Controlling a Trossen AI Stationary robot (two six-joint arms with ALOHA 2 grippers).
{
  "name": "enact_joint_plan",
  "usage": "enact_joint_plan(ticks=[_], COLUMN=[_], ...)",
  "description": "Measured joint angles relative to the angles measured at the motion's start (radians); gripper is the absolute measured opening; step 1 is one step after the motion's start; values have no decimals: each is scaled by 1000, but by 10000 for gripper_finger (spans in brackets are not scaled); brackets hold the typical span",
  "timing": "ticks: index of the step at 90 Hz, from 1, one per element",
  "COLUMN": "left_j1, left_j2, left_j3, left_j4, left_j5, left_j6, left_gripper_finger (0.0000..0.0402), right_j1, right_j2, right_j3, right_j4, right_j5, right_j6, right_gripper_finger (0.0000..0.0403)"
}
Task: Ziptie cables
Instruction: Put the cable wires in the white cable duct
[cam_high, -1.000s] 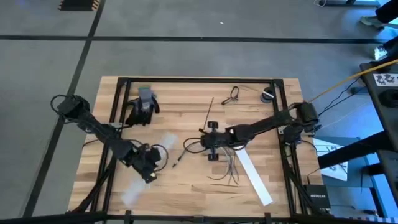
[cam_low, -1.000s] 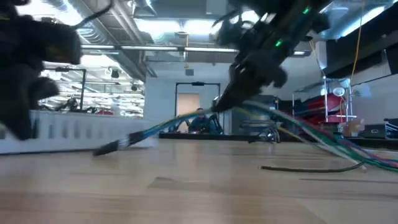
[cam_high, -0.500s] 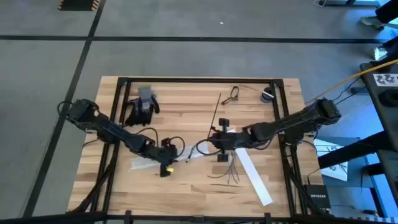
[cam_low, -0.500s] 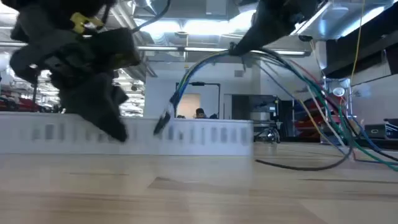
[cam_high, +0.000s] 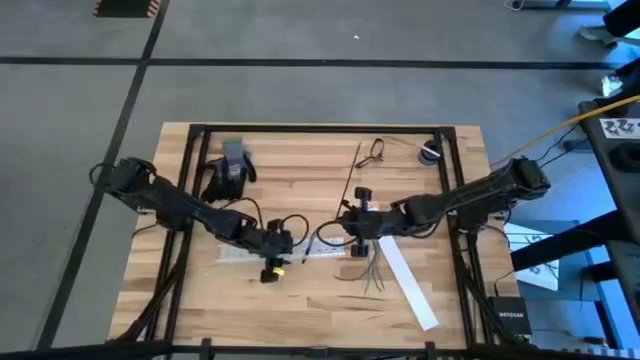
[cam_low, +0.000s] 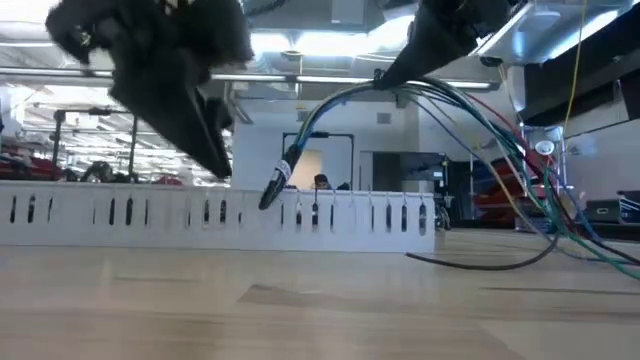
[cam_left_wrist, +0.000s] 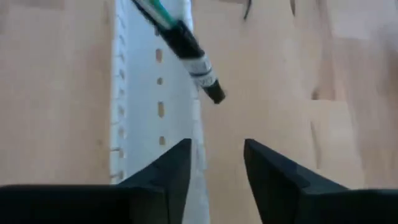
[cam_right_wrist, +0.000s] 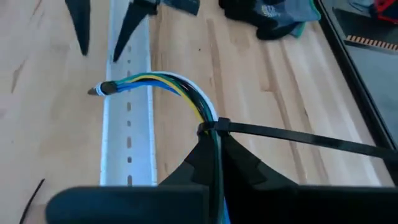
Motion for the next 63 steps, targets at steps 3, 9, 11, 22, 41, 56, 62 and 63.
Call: enact_joint_plan(ticks=[3, 9, 11, 22, 41, 56, 62, 63], left_j1=[0, 1, 2, 8, 37, 54, 56, 56], left_j2=[-16, -37, -39, -38, -39, -39, -39, -39], left_j3=[4, 4, 5, 4, 4, 4, 4, 4], left_j4=[-1, 8, 11, 19, 35, 43, 64, 66], left_j5=[-12, -36, -45, -57, -60, -60, -50, -49], left_j6=[0, -5, -11, -21, -54, -72, -73, -73], left_gripper_finger=[151, 154, 155, 152, 149, 149, 148, 148], right_j1=[0, -2, -2, -2, -2, -2, -2, -2], right_j2=[0, 0, 0, 0, 0, 0, 0, 0], right_j3=[0, 0, 0, 0, 0, 0, 0, 0], right_j4=[9, 40, 50, 117, 153, 151, 151, 151], right_j5=[1, 4, 11, 37, 78, 78, 78, 78], right_j6=[-4, -11, -14, -58, -89, -89, -89, -89], right_gripper_finger=[0, 0, 0, 0, 0, 0, 0, 0])
